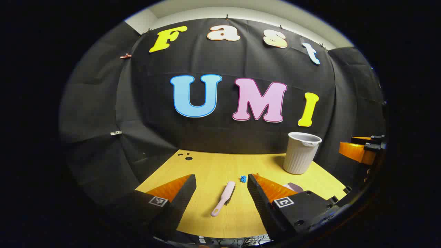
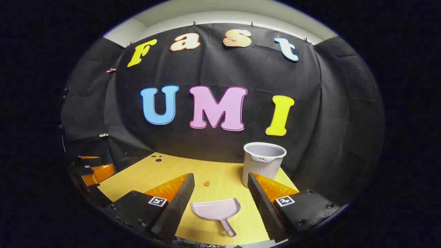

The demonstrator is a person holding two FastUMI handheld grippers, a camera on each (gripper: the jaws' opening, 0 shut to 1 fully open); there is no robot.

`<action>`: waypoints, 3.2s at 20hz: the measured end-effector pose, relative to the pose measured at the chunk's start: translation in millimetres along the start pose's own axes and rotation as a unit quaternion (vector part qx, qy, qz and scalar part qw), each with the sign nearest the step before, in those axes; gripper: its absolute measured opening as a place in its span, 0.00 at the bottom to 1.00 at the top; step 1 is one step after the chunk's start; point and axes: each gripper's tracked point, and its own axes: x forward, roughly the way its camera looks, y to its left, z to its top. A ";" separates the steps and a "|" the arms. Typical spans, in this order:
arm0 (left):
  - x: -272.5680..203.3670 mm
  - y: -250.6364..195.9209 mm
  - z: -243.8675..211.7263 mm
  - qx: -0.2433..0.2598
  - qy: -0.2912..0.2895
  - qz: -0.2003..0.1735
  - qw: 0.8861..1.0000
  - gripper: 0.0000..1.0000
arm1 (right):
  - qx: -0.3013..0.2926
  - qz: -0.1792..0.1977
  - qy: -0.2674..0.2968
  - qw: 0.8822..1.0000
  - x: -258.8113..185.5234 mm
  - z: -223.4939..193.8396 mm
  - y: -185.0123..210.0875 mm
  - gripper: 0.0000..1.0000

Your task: Pick up the small broom and dustpan from the desktop, sweep the trash into the dustpan with the broom, and then empty the trash into the garbage bin.

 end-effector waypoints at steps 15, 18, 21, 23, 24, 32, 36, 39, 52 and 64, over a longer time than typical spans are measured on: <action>49.3 -7.6 -15.2 -0.001 0.037 -0.014 0.999 0.96 | 0.017 0.008 0.132 0.991 46.1 -87.9 -19.0 0.98; 52.5 1.0 -19.5 -0.008 0.039 -0.002 0.999 0.96 | 0.010 0.017 0.177 0.984 51.6 -115.1 -14.8 0.98; 56.6 12.6 -31.7 -0.016 0.052 0.015 0.998 0.96 | -0.023 0.034 0.220 0.975 58.6 -148.7 -11.4 0.98; 59.4 20.9 -36.7 -0.024 0.063 0.028 0.997 0.96 | -0.054 0.045 0.260 0.963 60.2 -178.5 -10.3 0.98; 60.5 27.0 -39.4 -0.020 0.069 0.041 0.997 0.96 | -0.063 0.054 0.281 0.956 58.0 -192.4 -8.2 0.98; 66.9 59.0 -72.7 -0.012 0.122 0.093 0.988 0.96 | -0.075 0.056 0.444 0.891 57.2 -296.7 -17.1 0.99; 79.9 63.1 -83.7 -0.021 0.146 0.109 0.983 0.96 | -0.107 0.066 0.477 0.870 73.4 -329.4 -19.9 0.98; 89.6 62.9 -91.3 -0.021 0.160 0.118 0.980 0.96 | -0.093 0.061 0.502 0.858 75.9 -344.3 -18.7 0.96; 189.8 19.8 -192.0 0.031 0.345 -0.048 0.937 0.96 | -0.033 0.074 0.529 0.844 86.3 -348.5 -2.9 0.42; 207.2 -3.8 -285.8 0.097 0.482 -0.086 0.867 0.68 | -0.021 0.086 0.533 0.841 87.3 -347.3 -1.7 0.38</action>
